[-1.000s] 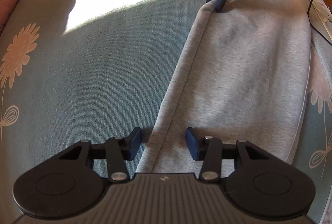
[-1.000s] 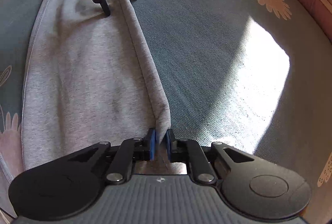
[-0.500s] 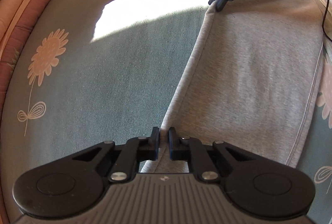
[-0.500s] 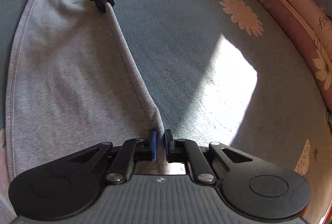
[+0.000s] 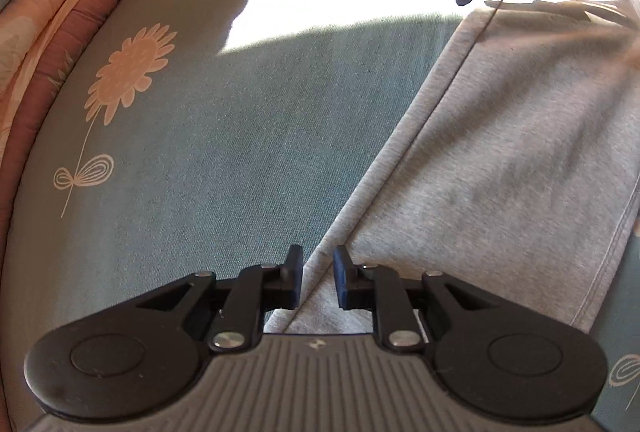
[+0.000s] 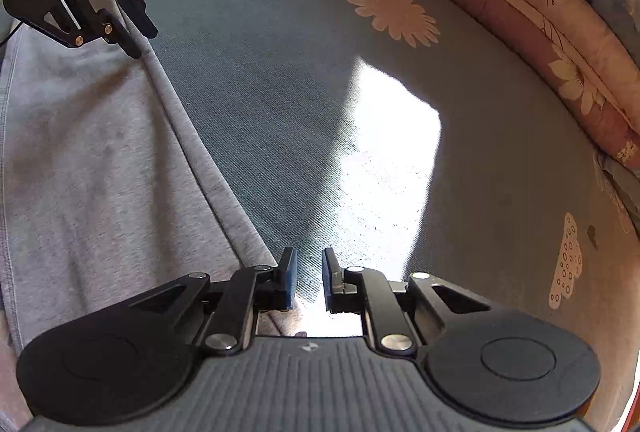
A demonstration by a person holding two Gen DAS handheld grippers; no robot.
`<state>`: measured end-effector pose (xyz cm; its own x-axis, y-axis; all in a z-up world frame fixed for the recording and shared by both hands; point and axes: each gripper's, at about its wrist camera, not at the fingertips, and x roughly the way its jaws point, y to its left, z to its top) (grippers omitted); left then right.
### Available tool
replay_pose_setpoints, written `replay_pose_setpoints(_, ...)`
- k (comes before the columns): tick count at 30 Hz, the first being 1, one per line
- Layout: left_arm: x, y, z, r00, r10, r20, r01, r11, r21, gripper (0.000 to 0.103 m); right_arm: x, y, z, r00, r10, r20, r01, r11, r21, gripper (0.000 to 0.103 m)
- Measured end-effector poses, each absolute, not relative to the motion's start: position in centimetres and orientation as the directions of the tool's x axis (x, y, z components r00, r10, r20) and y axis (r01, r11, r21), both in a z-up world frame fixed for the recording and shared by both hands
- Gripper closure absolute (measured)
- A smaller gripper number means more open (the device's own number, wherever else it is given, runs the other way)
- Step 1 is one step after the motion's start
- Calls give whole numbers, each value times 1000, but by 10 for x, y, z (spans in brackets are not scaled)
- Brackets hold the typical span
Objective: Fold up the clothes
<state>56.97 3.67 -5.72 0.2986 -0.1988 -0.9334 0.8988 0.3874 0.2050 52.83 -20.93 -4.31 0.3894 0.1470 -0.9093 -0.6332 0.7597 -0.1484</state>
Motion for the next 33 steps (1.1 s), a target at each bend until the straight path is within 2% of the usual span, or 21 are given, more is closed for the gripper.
replay_pose_setpoints(4,554,53,-50,284,-223,-933,876,455,158,73,497,-227,-19,350,194,-916,-572,819,-44,81)
replay_pose_setpoints(8,533,61,-67,228,-189,-955,888,443,124,72,456,-241,-5,306,209,-929,-526,850,18,70)
replay_pose_setpoints(11,521,67,-80,229,-139,-964,883,447,145,72,439,-249,-19,285,142,-948,-505,863,-23,70)
replay_pose_setpoints(16,515,72,-72,242,-130,-961,860,488,151,71,465,-288,-40,383,19,-923,-479,859,-181,70)
replay_pose_setpoints(21,504,68,-68,231,-127,-965,860,490,142,71,497,-301,-68,355,-44,-934,-689,663,-293,70)
replay_pose_setpoints(25,499,63,-69,222,-134,-966,856,501,127,69,511,-306,-78,249,5,-969,-769,609,-195,70)
replay_pose_setpoints(27,498,61,-69,222,-135,-966,857,499,127,65,515,-309,-76,227,20,-974,-779,603,-169,69)
replay_pose_setpoints(31,498,55,-71,212,-143,-967,858,501,114,64,521,-316,-81,174,45,-984,-770,629,-107,67)
replay_pose_setpoints(32,498,53,-72,209,-145,-967,857,503,110,64,522,-318,-82,160,55,-986,-762,642,-88,70)
replay_pose_setpoints(33,499,51,-73,210,-145,-967,856,505,110,64,523,-319,-82,160,58,-985,-753,652,-84,80)
